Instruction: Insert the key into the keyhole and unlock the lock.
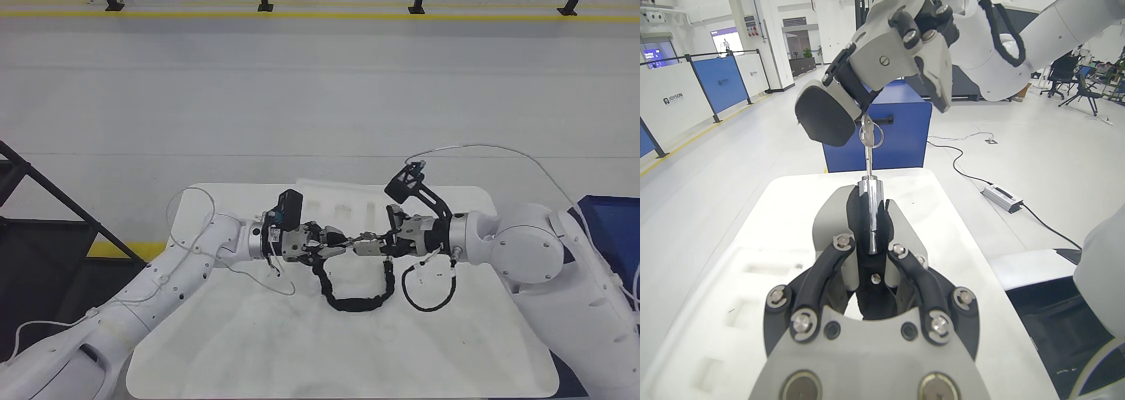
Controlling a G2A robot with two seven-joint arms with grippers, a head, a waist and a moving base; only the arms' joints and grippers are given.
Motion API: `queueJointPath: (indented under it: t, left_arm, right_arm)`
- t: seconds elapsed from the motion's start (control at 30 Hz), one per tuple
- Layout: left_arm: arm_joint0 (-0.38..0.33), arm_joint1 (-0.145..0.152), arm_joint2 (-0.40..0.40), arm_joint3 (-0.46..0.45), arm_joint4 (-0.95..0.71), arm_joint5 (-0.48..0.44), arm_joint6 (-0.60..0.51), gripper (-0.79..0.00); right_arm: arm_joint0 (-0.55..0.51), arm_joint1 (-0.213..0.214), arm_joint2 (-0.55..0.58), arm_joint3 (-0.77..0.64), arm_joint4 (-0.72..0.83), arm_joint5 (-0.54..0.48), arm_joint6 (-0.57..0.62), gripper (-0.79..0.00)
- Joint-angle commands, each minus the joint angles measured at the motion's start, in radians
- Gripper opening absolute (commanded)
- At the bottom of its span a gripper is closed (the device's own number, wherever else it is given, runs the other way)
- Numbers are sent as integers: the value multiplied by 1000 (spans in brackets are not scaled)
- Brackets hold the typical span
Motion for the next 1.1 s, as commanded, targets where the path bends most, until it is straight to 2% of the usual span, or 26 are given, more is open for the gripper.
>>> queueJointPath:
  t: [0.0, 0.23, 0.4, 0.73, 0.9, 0.93, 0.97, 1.0, 1.03, 1.07]
  left_arm:
    - [2, -2, -3, 4, 6, 0, -5, -785]
    - [12, -17, -10, 45, 40, 11, -35, -785]
    - [19, -41, 3, 97, 57, 39, -55, -785]
    - [9, -120, 77, 208, 108, 46, -87, -785]
    - [2, -163, 111, 274, 128, 17, -73, -785]
    - [1, -171, 117, 291, 129, 10, -65, -711]
    - [0, -180, 123, 306, 137, 6, -61, -554]
    - [-2, -188, 129, 321, 143, 2, -57, -471]
    - [-3, -196, 134, 336, 146, 0, -49, -52]
    - [-6, -204, 139, 350, 150, 0, -45, 0]
  right_arm:
    - [-2, 3, 7, 5, -1, -30, 15, 0]
    - [-1, 14, 16, -2, -32, -168, 80, 0]
    - [-1, 21, 11, -10, -63, -246, 111, 0]
    - [-5, 29, 18, -10, -56, -290, 109, 0]
    - [-9, 35, 24, -8, -64, -316, 106, 0]
    - [-9, 35, 24, -7, -64, -323, 105, 0]
    - [-9, 36, 23, -5, -62, -329, 103, 0]
    - [-8, 37, 21, -3, -61, -334, 102, 0]
    - [-7, 37, 19, -1, -60, -339, 102, 0]
    - [-6, 37, 18, 1, -61, -344, 100, 0]
